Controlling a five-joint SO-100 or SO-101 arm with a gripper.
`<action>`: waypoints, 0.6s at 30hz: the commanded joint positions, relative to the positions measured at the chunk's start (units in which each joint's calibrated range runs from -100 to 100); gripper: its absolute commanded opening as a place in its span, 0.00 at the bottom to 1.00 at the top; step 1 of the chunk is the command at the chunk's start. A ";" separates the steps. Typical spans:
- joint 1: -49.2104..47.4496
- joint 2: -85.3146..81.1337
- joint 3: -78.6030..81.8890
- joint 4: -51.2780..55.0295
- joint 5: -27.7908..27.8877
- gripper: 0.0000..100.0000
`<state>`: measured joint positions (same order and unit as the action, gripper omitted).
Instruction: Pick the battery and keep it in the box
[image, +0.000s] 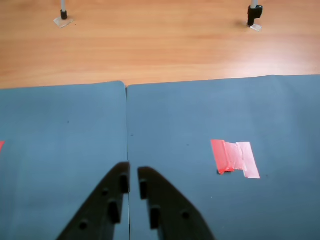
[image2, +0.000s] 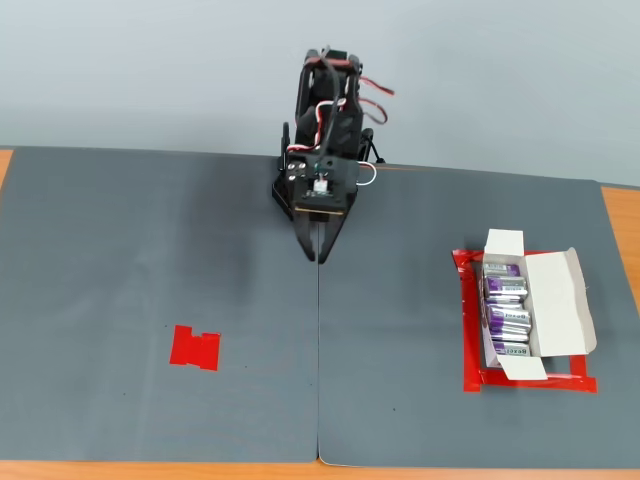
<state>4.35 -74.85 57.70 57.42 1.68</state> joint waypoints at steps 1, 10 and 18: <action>0.24 -6.67 8.38 -4.98 -0.20 0.02; -0.36 -20.91 26.74 -6.72 -0.36 0.02; -2.59 -24.39 34.07 -5.94 -0.30 0.02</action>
<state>3.54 -98.81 91.02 51.69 1.49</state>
